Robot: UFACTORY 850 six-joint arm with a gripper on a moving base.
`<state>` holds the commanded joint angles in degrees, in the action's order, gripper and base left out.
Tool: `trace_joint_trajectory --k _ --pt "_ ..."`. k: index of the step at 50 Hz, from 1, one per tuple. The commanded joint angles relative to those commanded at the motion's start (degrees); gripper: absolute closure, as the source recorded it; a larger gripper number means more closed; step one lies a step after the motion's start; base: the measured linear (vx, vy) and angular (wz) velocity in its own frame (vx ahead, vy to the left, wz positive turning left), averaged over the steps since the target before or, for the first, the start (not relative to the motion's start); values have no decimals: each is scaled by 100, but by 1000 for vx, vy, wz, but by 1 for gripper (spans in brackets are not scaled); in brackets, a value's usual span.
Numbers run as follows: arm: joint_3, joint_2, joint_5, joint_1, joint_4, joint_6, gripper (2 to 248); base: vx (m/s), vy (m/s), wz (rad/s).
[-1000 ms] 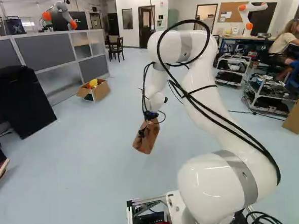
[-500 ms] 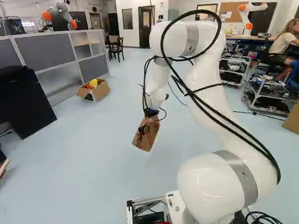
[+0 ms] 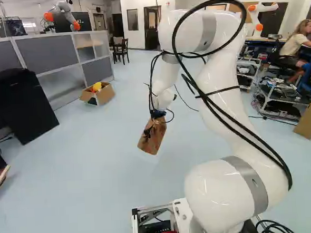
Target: Pick up the grocery bag from the ground
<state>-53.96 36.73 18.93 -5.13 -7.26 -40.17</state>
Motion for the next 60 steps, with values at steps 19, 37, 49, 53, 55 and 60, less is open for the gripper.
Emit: trace_joint_trajectory --k 19,37,49,53,55,60 --pt "272 -429 0 -6 0 0 223 0 0 0" --pt "481 -737 0 -12 0 0 223 0 0 0" --pt "536 -782 1 -15 0 1 223 0 0 0" --pt "545 -792 7 -14 2 10 223 0 0 0" --pt "553 -801 13 -13 3 17 223 0 0 0" --pt "585 -834 36 -9 8 47 223 0 0 0"
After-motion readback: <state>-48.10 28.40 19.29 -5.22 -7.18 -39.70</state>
